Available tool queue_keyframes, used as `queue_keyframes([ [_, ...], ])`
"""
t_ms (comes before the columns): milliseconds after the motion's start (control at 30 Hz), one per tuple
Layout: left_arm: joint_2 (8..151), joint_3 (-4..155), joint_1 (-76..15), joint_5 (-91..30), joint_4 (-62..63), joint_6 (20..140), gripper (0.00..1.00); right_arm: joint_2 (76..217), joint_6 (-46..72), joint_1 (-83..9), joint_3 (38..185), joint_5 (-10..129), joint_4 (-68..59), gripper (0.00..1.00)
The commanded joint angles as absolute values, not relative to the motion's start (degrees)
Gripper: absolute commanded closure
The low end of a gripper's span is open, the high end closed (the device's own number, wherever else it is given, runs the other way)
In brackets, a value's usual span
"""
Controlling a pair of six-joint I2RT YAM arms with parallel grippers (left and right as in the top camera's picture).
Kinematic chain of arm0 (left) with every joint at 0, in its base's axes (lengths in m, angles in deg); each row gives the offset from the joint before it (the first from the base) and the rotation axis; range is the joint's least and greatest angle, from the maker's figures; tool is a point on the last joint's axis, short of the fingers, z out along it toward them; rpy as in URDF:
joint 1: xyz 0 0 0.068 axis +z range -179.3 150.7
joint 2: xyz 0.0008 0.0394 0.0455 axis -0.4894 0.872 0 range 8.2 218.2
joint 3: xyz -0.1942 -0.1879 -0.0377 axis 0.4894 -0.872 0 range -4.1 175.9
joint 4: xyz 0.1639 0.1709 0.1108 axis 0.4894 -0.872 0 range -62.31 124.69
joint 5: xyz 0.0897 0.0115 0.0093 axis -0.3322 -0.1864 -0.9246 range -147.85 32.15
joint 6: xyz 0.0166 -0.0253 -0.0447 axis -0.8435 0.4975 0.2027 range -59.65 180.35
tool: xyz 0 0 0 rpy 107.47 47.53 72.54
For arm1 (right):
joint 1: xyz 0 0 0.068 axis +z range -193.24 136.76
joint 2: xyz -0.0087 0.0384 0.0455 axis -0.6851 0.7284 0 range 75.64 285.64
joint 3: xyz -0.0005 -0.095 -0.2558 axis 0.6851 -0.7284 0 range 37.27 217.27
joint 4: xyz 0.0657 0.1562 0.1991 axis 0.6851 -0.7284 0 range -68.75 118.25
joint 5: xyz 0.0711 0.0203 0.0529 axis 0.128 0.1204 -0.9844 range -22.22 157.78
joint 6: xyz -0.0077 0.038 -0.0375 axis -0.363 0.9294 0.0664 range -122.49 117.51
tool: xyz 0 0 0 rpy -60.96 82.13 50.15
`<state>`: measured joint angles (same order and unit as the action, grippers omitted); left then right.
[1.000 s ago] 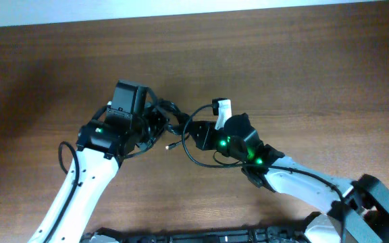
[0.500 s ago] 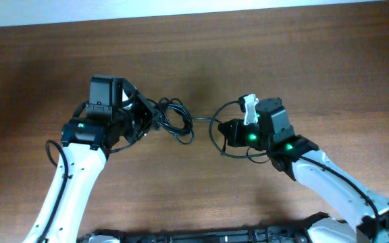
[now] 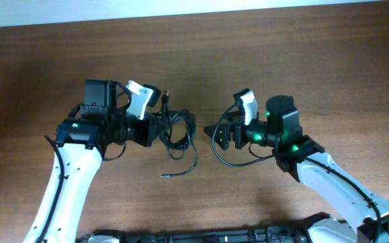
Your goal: Untangle cables
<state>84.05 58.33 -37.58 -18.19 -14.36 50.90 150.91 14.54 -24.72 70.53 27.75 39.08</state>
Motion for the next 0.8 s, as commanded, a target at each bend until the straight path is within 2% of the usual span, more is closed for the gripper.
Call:
queue_keyframes([
  [0, 82.33, 59.71, -37.55, -8.07, -14.23, 45.02, 1.0, 151.54, 12.73, -22.58, 70.62, 23.33, 40.55, 0.01],
  [67, 82.33, 59.71, -37.55, -5.44, -14.06, 45.04, 1.0, 152.35, 12.71, -20.28, 70.62, 23.51, 41.38, 0.02],
  [100, 82.33, 59.71, -37.55, -4.83, -14.08, 45.04, 1.0, 152.92, 12.71, -19.26, 70.62, 23.86, 42.25, 0.08],
  [167, 82.33, 59.71, -37.55, -4.15, -14.3, 45.34, 1.0, 154.45, 12.75, -17.4, 70.62, 24.03, 45.95, 0.29],
  [200, 82.33, 59.71, -37.55, -3.48, -14.32, 46.0, 0.99, 155.17, 12.77, -16.65, 70.62, 24.03, 47.89, 0.46],
  [233, 82.33, 59.71, -37.55, -3.37, -14.3, 46.85, 0.92, 155.63, 12.77, -16.22, 70.62, 24.07, 48.96, 0.66],
  [267, 82.33, 59.71, -37.55, -3.39, -14.28, 47.05, 0.65, 155.76, 12.8, -16.2, 70.62, 24.31, 49.16, 0.82],
  [300, 82.33, 59.71, -37.53, -3.67, -14.28, 47.05, 0.55, 155.76, 12.99, -16.3, 70.62, 25.6, 48.59, 0.91],
  [333, 82.33, 59.71, -37.53, -3.8, -14.25, 47.05, 0.45, 155.76, 14.0, -16.3, 70.62, 27.2, 48.0, 0.94],
  [367, 82.33, 59.71, -37.53, -3.87, -14.25, 47.05, 0.3, 155.76, 16.36, -16.3, 70.62, 29.04, 47.48, 0.96],
  [400, 82.33, 59.71, -37.49, -4.48, -14.15, 47.07, 0.2, 155.76, 18.46, -16.3, 70.62, 29.47, 47.3, 0.96],
  [433, 82.33, 59.71, -37.49, -6.03, -13.66, 48.19, 0.04, 155.76, 20.1, -16.3, 70.62, 29.41, 47.3, 0.96],
  [467, 82.33, 59.71, -37.49, -9.79, -12.07, 51.84, 0.01, 155.76, 20.95, -16.3, 70.62, 28.29, 47.3, 0.96],
  [567, 82.33, 59.71, -37.49, -20.26, -7.04, 64.43, 0.01, 155.76, 20.93, -16.3, 70.62, 25.78, 47.1, 0.96],
  [700, 82.55, 59.71, -37.51, -21.81, -4.33, 77.37, 0.01, 155.76, 18.76, -16.22, 70.62, 22.89, 47.1, 0.96],
  [767, 83.4, 59.71, -38.69, -21.62, -4.33, 79.24, 0.01, 155.76, 18.28, -16.24, 70.62, 22.94, 47.1, 0.96],
])
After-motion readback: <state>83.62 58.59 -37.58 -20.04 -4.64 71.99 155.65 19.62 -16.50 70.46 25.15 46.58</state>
